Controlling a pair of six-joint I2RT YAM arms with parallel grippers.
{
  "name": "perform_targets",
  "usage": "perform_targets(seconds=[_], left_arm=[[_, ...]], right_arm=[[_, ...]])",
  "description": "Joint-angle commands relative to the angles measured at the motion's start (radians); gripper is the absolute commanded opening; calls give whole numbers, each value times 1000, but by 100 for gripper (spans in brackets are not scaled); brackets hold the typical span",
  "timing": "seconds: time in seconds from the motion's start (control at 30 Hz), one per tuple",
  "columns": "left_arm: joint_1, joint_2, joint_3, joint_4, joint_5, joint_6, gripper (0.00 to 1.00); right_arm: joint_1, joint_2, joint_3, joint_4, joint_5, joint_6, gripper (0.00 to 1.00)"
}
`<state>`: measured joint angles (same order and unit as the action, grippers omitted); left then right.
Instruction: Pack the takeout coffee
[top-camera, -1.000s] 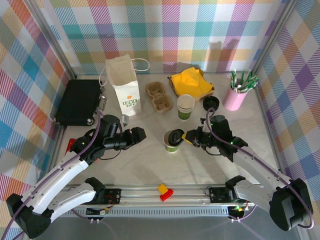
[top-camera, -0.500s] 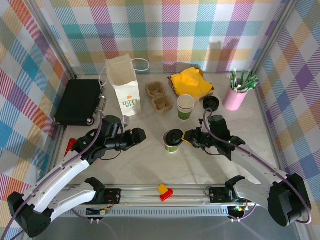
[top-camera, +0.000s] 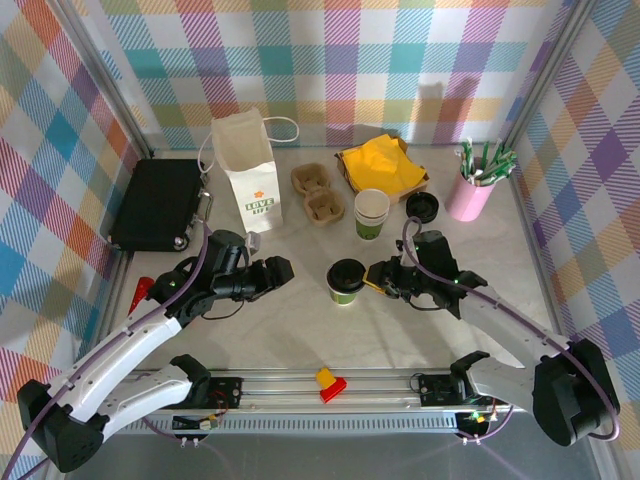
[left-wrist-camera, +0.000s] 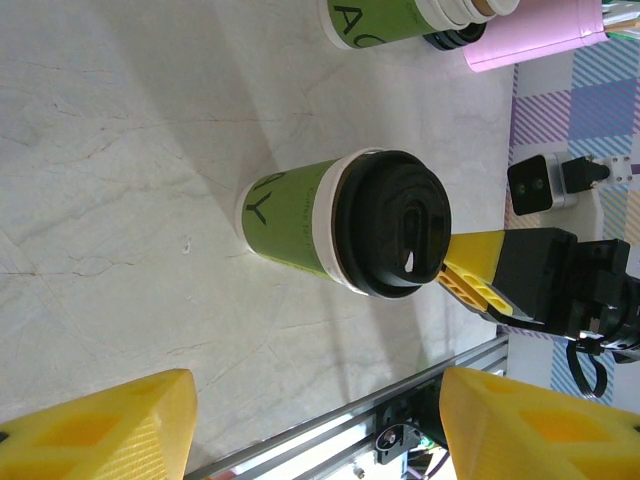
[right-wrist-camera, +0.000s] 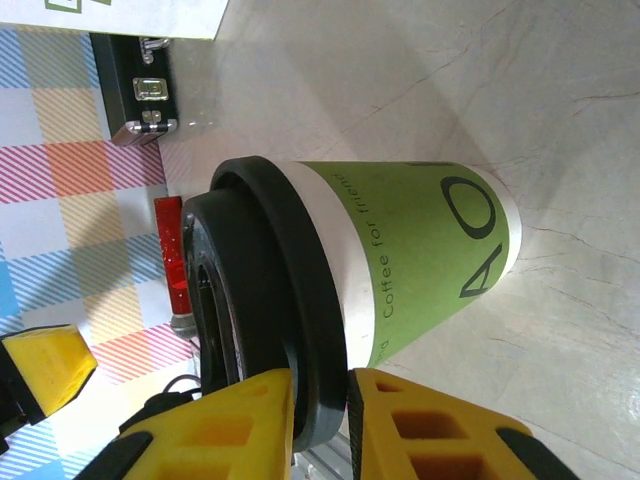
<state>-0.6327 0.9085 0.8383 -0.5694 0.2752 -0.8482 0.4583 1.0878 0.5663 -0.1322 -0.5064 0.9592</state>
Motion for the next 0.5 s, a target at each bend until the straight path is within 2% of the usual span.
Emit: perform_targets(seconds=[0.0,0.47], left_arm=[[-5,4,-12,8,-4,0,65],[-5,24,-9,14,5,7,65]], right_arm=[[10,15,9,-2,-12,-26,24],[39,36,51,-20,-5,-43,28]])
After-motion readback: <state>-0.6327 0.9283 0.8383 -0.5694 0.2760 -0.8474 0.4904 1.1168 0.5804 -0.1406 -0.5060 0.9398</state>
